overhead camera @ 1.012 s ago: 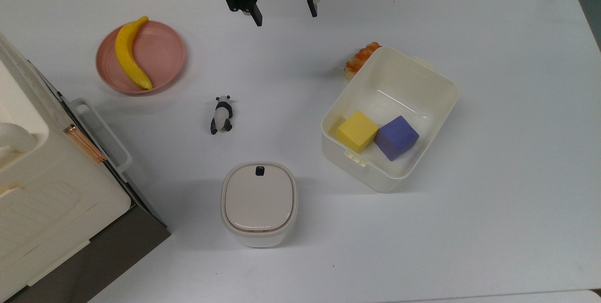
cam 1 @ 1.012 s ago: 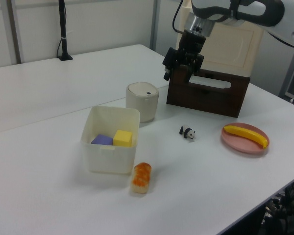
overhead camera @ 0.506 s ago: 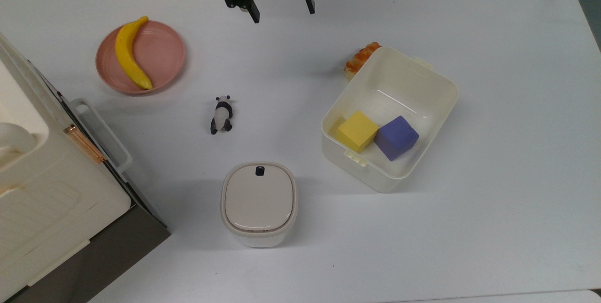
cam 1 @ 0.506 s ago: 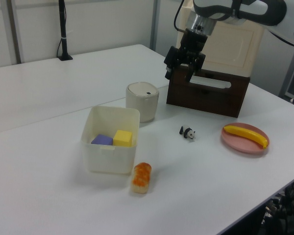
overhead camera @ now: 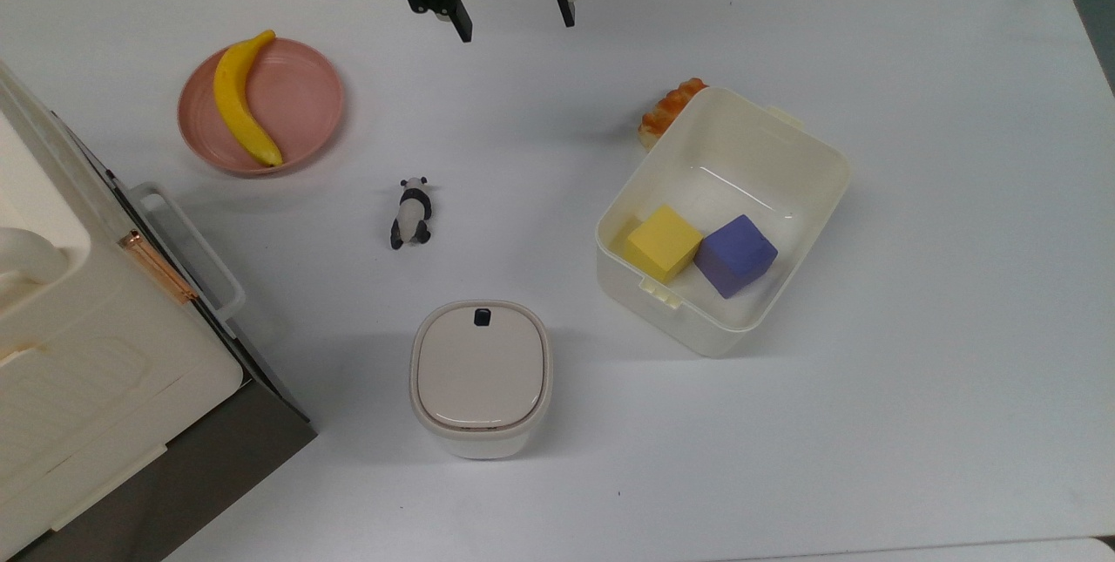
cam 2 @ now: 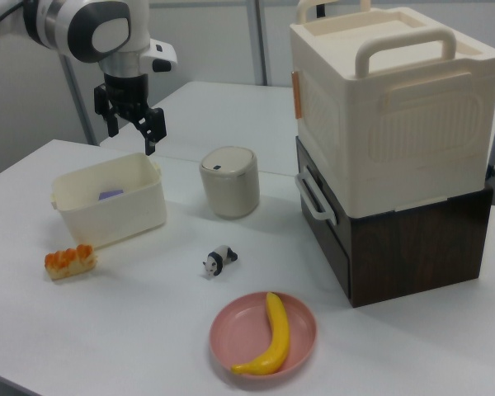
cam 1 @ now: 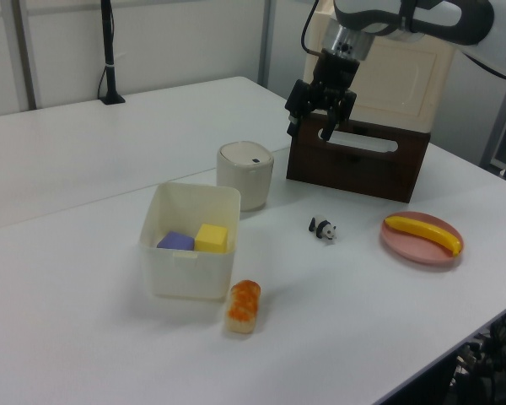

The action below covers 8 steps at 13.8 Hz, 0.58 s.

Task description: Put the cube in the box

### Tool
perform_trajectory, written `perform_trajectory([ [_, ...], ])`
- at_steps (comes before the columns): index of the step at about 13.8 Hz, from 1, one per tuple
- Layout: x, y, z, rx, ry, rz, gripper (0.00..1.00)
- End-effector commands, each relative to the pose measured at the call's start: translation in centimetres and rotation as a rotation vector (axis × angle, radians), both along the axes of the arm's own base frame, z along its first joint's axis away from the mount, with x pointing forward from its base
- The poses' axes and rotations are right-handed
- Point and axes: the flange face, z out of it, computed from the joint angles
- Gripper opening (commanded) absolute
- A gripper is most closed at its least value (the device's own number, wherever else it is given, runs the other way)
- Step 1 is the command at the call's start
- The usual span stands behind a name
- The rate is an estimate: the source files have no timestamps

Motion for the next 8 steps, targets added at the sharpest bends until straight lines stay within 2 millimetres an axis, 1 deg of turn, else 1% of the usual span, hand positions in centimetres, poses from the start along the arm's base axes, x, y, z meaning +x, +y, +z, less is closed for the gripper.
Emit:
perform_trajectory([
  [1,-0.77,-0.56,0.98,-0.029,-0.003,0.001,1.00],
  [8,-0.76,-0.18,0.78,-0.044,0.000,0.009,1.00],
])
